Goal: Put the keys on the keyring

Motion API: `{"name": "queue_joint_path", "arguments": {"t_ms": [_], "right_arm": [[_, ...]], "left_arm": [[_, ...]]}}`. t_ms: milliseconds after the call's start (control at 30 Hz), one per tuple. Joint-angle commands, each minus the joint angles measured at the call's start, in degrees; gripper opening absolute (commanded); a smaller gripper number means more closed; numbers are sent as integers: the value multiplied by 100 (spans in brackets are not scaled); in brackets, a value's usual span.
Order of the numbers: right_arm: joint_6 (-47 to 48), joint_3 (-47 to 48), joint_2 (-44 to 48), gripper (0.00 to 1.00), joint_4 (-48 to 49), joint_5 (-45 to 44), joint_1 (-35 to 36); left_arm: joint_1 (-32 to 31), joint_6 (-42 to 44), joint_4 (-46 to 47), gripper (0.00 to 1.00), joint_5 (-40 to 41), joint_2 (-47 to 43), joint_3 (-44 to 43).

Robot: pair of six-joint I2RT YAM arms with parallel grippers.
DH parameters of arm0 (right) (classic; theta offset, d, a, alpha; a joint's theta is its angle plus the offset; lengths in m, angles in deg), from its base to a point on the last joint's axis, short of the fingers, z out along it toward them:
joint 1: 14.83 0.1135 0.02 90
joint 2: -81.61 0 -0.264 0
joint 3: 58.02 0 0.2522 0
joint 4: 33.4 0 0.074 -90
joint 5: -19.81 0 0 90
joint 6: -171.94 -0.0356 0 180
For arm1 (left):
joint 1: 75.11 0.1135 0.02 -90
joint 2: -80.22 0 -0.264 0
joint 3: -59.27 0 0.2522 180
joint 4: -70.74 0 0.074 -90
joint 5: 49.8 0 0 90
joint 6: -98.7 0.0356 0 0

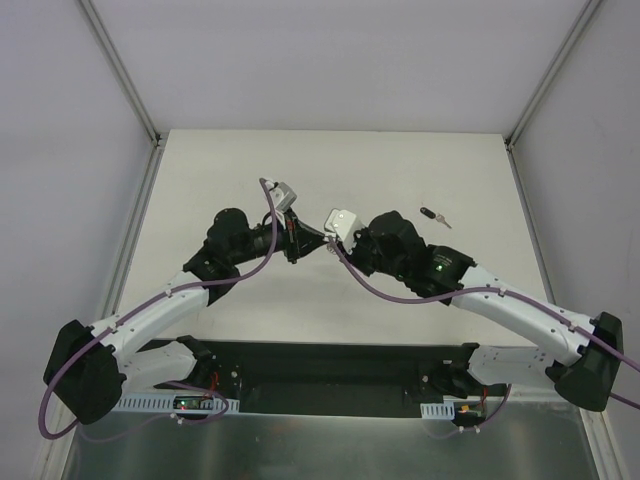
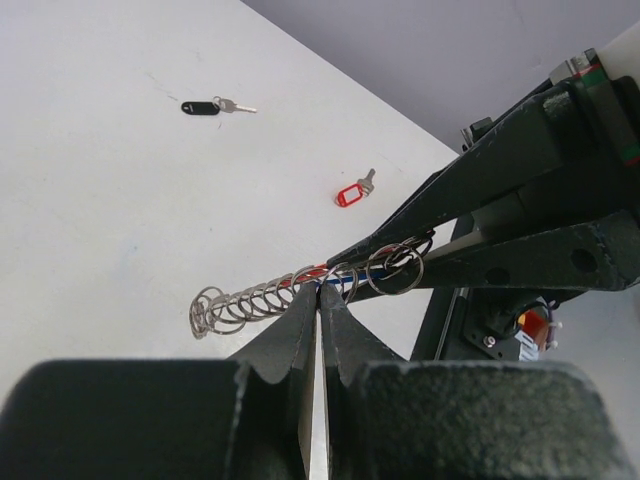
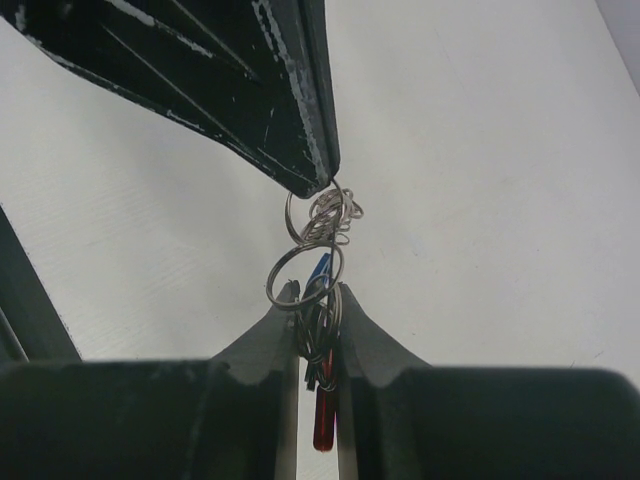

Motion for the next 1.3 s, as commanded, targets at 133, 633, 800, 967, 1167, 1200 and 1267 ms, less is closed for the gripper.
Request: {"name": "queue_joint_path", "arguments": {"t_ms": [133,633,800,967,1167,1200,1267], "right_arm": [[-181,-38,-139,4,431,-624,307],[-58,-39,-183,1,414,-749,334],[-75,58,-166,1,291,-773,334],[30,85,-157,1,203,-949,334],[364,269,-17,1,-157,-511,334],[408,296,10,1,-219,-466,334],[514,392,28,1,-359,-352,334]], "left_arm": [[-276,-466,1227,0,781,-269,244],[-418,-828,1696,0,1768,-736,922],[-427,-827,1536,0,1784,-753,877],[-427,-765,1466,0,1592,-753,903],[-418,-449,1175,13,995,-858,1061],[-418,-405,1132,17,950,-945,1105],[-400,-204,1044,22,827,-1042,1176]]}}
